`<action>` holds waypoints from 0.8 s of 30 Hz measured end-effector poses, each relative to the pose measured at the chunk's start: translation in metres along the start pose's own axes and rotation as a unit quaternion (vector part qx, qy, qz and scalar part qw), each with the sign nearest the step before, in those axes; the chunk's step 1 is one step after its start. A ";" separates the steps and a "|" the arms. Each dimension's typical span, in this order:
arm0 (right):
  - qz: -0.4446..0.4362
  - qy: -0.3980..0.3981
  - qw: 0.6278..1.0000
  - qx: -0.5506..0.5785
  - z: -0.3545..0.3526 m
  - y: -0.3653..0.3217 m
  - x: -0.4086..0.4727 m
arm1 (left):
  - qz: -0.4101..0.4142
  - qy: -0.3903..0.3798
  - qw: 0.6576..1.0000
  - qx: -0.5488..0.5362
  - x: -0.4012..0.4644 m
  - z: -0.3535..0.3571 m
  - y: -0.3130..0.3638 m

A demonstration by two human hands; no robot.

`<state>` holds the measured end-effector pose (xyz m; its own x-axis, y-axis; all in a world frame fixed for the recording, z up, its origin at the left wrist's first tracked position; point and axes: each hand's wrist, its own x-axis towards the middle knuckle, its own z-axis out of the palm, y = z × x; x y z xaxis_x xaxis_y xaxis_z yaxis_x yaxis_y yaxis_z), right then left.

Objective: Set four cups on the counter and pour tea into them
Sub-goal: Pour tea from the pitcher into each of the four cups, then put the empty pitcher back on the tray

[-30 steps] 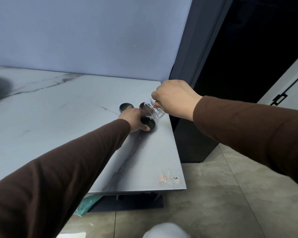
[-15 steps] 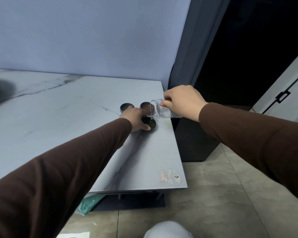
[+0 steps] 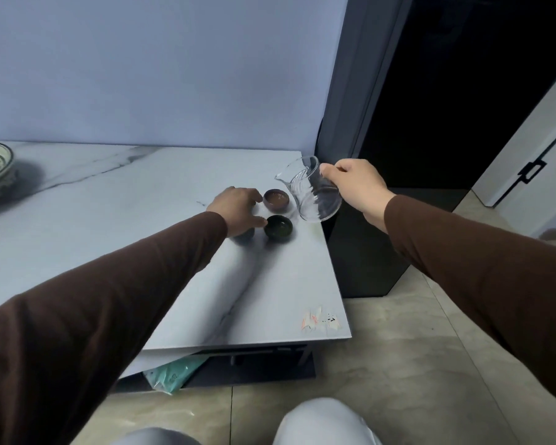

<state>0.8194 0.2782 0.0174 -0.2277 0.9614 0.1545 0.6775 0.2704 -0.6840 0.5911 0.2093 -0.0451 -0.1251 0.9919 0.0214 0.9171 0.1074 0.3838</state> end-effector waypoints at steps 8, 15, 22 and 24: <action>-0.001 -0.027 0.982 0.189 0.053 -0.042 -0.002 | -0.013 0.036 0.999 -0.010 -0.038 -0.043 -0.048; -0.027 -0.060 0.971 0.231 0.118 -0.072 0.027 | -0.032 0.038 0.998 0.024 -0.027 -0.059 -0.106; -0.013 -0.100 0.967 0.233 0.164 -0.092 0.050 | -0.077 0.012 0.997 0.011 -0.017 -0.074 -0.145; 0.008 -0.120 0.967 0.225 0.168 -0.098 0.046 | -0.098 -0.004 0.995 -0.006 -0.025 -0.082 -0.150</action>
<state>0.6251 0.2872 -0.0280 -0.4111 0.9115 0.0086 0.3226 0.1543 -0.9339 0.4258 0.1624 -0.0274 -0.2983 0.9524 -0.0625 0.8709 0.2984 0.3904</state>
